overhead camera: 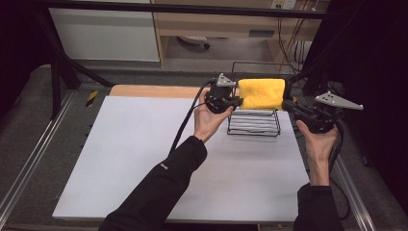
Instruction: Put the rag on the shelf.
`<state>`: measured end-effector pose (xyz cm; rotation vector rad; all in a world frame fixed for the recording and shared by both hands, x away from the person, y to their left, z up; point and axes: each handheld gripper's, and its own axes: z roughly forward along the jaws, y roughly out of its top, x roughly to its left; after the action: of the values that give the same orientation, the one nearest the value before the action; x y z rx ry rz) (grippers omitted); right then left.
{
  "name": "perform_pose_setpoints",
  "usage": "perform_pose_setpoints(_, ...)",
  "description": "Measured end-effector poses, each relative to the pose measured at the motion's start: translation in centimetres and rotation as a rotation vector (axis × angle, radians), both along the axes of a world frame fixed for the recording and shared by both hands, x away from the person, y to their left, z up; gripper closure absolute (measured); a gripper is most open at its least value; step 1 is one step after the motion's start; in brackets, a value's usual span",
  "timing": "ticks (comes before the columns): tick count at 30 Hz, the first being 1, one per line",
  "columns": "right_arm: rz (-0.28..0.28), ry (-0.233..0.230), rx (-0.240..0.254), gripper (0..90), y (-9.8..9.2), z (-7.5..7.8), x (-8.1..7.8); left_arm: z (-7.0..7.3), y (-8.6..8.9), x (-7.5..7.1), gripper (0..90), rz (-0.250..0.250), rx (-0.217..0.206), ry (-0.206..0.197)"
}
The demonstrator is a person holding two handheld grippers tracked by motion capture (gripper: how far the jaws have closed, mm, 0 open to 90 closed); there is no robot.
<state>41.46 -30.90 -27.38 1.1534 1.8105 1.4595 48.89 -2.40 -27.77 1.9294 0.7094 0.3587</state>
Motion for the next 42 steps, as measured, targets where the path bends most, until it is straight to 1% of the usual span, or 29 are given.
perform_pose_setpoints(3, -0.019, 0.026, 0.003, 85.8, -0.2, -0.8, 0.2, -0.1, -0.1, -0.2, 84.3, -0.001, 0.010, -0.012)
perform_pose_setpoints(5, -0.031, 0.047, -0.002, 85.6, -0.4, -1.5, 0.9, -0.1, -0.1, -0.1, 84.4, 0.000, 0.015, -0.014)
perform_pose_setpoints(7, -0.045, 0.066, -0.018, 85.4, -0.3, -1.9, 1.8, -0.2, -0.1, -0.1, 84.4, 0.000, 0.015, -0.017)
perform_pose_setpoints(9, -0.062, 0.066, -0.038, 85.5, 0.0, -2.1, 2.6, -0.2, -0.2, -0.1, 84.6, -0.001, 0.013, -0.024)
perform_pose_setpoints(12, -0.089, 0.062, -0.090, 85.5, 0.5, -2.0, 3.5, -0.4, -0.4, -0.1, 84.7, 0.005, 0.021, -0.033)
perform_pose_setpoints(14, -0.108, 0.046, -0.091, 85.6, 0.5, -1.9, 3.5, -0.4, -0.7, -0.2, 84.7, 0.004, 0.021, -0.041)
perform_pose_setpoints(15, -0.117, 0.031, -0.087, 85.6, 0.4, -1.9, 3.5, -0.4, -0.8, -0.2, 84.6, 0.003, 0.023, -0.046)
perform_pose_setpoints(17, -0.128, 0.018, -0.076, 85.5, 0.2, -2.0, 3.3, -0.5, -1.1, -0.2, 84.5, 0.002, 0.023, -0.056)
perform_pose_setpoints(20, -0.136, 0.012, -0.082, 85.1, -0.1, -2.1, 3.1, -0.6, -1.3, -0.2, 83.5, -0.001, 0.027, -0.066)
perform_pose_setpoints(22, -0.123, 0.015, -0.077, 84.0, -0.2, -2.1, 3.1, -0.6, -1.1, -0.3, 81.5, -0.004, 0.024, -0.066)
perform_pose_setpoints(24, -0.105, 0.006, -0.075, 81.0, -0.2, -2.0, 2.8, -0.5, -0.6, -0.4, 76.3, -0.018, 0.011, -0.058)
perform_pose_setpoints(27, -0.082, -0.013, -0.067, 75.1, -0.4, -1.9, 2.0, -0.2, 0.3, -0.6, 67.9, -0.027, 0.010, -0.058)
perform_pose_setpoints(29, -0.071, -0.021, -0.054, 69.9, -0.4, -1.8, 1.5, 0.0, 1.1, -0.9, 61.9, -0.036, 0.011, -0.050)
perform_pose_setpoints(32, -0.061, -0.024, -0.050, 62.2, -0.3, -1.5, 0.8, 0.0, 2.1, -1.5, 53.2, -0.039, 0.038, -0.050)
perform_pose_setpoints(37, -0.036, -0.023, -0.048, 48.4, 0.5, -1.0, -0.3, -0.5, 3.9, -2.5, 42.4, -0.047, 0.063, -0.045)
perform_pose_setpoints(40, -0.024, -0.014, -0.048, 41.9, 1.1, -1.0, -0.9, -1.2, 5.1, -2.9, 34.5, -0.060, 0.084, -0.011)
perform_pose_setpoints(42, 0.002, -0.001, -0.036, 36.7, 1.6, -1.3, -1.2, -1.8, 6.0, -3.3, 30.4, -0.063, 0.100, 0.004)
